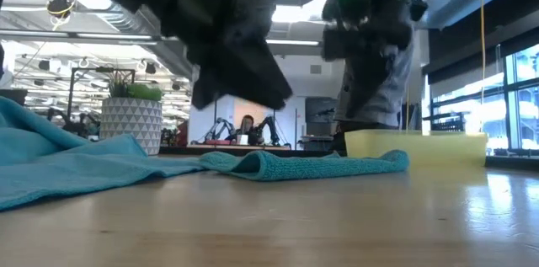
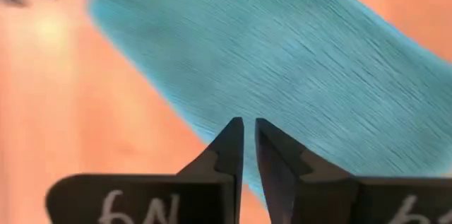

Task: Fold microfiber towels
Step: Fold the right blue microfiber towel

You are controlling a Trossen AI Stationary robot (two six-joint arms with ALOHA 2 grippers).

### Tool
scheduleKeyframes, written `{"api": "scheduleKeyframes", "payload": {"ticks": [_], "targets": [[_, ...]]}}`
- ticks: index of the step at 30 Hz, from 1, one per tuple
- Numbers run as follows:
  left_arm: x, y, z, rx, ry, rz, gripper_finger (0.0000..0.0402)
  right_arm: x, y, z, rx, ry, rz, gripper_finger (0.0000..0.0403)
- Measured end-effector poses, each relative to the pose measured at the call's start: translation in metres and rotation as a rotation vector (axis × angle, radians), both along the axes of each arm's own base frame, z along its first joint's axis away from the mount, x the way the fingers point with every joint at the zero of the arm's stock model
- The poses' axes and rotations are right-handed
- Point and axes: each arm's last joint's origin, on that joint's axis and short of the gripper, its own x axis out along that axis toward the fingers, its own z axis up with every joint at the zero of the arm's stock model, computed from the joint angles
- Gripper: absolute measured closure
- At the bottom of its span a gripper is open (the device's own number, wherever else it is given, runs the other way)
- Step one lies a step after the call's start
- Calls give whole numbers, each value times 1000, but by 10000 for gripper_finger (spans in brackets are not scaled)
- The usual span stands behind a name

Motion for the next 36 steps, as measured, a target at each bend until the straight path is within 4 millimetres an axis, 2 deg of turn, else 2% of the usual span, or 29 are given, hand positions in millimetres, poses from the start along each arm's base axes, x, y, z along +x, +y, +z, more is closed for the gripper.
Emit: {"api": "scheduleKeyframes", "payload": {"ticks": [4, 7, 12, 19, 23, 28, 32, 36], "targets": [[-10, 10, 13, 78, 28, 98, 350, 2, 7, 2, 35, 4, -19, 361], [-16, 12, 4, 126, 117, 141, 364, -3, 13, -7, 62, 43, -50, 361], [-11, 13, -16, 127, 181, 126, 384, -5, 23, -19, 81, 42, -85, 361], [-7, 9, -42, 77, 264, 79, 400, -12, 23, -39, -39, 12, -219, 361], [-7, 3, -48, 50, 275, 84, 398, -18, 19, -49, -88, 35, -251, 361], [-3, -8, -48, 24, 204, 60, 401, -24, 14, -60, -92, 53, -273, 361], [3, -18, -48, -50, 131, 88, 399, -25, 9, -57, -42, 74, -270, 361], [6, -27, -47, -87, 66, 127, 400, -18, 13, -36, 114, 22, -150, 361]]}}
